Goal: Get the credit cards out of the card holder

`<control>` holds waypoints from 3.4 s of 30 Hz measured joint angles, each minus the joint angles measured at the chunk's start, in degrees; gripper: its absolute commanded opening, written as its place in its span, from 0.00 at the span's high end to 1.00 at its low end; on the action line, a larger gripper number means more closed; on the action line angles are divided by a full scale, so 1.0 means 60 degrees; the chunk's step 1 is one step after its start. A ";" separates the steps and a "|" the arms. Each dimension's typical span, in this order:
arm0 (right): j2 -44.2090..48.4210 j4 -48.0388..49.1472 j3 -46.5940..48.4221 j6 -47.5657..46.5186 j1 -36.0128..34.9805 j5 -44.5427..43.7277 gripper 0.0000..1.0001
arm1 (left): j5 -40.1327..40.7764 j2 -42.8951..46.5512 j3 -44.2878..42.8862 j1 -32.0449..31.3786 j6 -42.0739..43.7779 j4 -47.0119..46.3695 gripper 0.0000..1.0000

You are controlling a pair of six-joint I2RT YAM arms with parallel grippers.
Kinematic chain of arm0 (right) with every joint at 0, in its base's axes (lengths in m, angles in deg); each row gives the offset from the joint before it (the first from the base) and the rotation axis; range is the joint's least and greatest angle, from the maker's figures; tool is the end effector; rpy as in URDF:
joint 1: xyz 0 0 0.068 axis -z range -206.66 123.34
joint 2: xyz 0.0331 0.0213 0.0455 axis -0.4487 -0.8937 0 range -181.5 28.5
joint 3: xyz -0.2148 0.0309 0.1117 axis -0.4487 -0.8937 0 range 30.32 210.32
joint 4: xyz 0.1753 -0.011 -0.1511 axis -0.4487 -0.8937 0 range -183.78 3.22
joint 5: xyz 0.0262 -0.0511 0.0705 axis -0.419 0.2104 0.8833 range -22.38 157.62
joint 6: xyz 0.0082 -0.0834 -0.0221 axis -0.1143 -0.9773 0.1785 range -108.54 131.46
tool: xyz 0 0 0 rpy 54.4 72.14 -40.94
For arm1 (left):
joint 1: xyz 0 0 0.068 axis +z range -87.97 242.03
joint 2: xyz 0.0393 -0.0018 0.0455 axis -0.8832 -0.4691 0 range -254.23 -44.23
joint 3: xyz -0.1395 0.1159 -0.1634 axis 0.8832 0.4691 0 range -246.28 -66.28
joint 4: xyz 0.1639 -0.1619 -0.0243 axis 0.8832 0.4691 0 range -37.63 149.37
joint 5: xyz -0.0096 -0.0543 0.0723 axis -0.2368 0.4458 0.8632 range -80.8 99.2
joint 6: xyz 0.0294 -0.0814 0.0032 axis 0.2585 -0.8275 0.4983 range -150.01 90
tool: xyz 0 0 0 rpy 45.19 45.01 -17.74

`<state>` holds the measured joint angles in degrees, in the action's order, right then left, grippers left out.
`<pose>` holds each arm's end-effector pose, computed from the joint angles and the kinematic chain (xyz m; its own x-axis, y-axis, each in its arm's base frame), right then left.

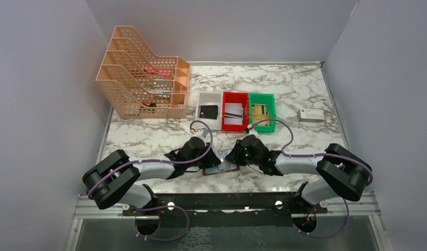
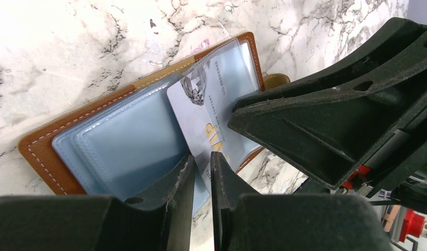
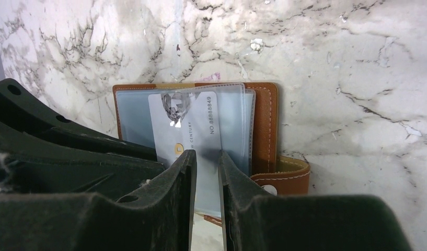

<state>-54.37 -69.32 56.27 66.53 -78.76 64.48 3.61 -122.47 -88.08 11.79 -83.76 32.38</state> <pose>0.1714 0.2134 0.1046 -0.8482 0.2430 -0.4706 -0.1162 0.7815 0.6130 0.1610 -0.2053 0.1093 -0.8821 -0.1948 -0.4288 0.1755 0.7091 -0.6830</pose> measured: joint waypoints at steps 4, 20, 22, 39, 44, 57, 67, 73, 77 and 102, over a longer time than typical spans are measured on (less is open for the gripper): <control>-0.0029 0.0055 0.0000 0.0000 0.0084 -0.0036 0.73 | 0.0047 -0.0182 0.0033 0.0055 -0.0131 -0.0237 0.94; 0.0270 -0.0113 -0.0189 0.0189 -0.0007 -0.0109 0.73 | 0.0066 0.0878 0.0769 0.0302 -0.0342 -0.0641 1.00; 0.0368 -0.0164 -0.0251 0.0229 -0.0015 -0.0109 0.73 | 0.0153 0.1253 0.0739 0.0313 -0.0175 -0.0171 1.00; 0.1249 -0.0419 -0.0597 -0.0204 -0.0015 0.0229 0.61 | 0.1126 0.3220 0.0113 0.0372 0.1512 0.3056 1.00; 0.1974 -0.0062 -0.1086 -0.0382 -0.0015 0.0514 0.40 | 0.1078 0.3279 0.0011 0.0372 0.1701 0.3100 1.00; 0.3289 0.1800 -0.2193 -0.0466 -0.0015 0.1038 0.41 | 0.0135 0.3829 -0.0259 0.0572 0.2091 0.2914 1.00; 0.3643 0.2481 -0.2186 -0.0506 0.0860 0.2313 0.38 | -0.2404 0.3810 0.0022 0.2004 0.2109 0.1639 1.00; 0.2674 0.3417 -0.2109 -0.0299 0.1144 0.3399 0.43 | -0.3763 0.3541 0.0339 0.2328 0.1716 0.0463 1.00; 0.2470 0.4127 -0.2164 0.0036 0.1169 0.3552 0.48 | -0.4317 0.3537 0.0623 0.2331 0.1308 -0.0211 1.00; 0.2991 0.6288 -0.2779 0.0747 0.1246 0.4258 0.99 | -0.5133 0.3978 0.1140 0.2353 0.0233 -0.1730 0.48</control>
<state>-36.43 -31.60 39.59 71.01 -71.28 90.03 -27.18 -98.60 -81.24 25.91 -82.36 22.00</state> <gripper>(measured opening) 0.020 0.248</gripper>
